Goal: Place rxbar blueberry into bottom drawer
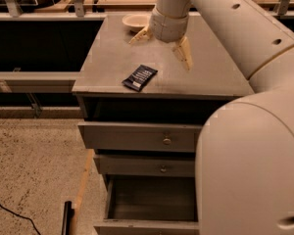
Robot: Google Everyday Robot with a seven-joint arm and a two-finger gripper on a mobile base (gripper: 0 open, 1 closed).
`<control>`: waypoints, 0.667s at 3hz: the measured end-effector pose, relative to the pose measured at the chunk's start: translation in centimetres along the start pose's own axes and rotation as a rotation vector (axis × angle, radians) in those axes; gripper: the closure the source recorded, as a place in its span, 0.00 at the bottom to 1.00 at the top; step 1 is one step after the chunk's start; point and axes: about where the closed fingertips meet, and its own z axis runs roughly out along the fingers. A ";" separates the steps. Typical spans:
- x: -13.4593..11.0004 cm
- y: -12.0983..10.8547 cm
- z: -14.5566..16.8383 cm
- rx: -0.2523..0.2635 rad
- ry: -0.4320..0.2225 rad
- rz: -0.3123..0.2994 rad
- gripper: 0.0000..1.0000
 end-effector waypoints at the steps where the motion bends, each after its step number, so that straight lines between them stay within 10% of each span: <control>1: 1.2 -2.0 3.0 -0.038 0.004 -0.011 0.00; 2: 1.2 -3.3 5.7 -0.064 -0.013 0.027 0.18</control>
Offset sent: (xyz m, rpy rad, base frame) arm 0.0179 0.0360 -0.0694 -0.1134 0.1809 -0.0655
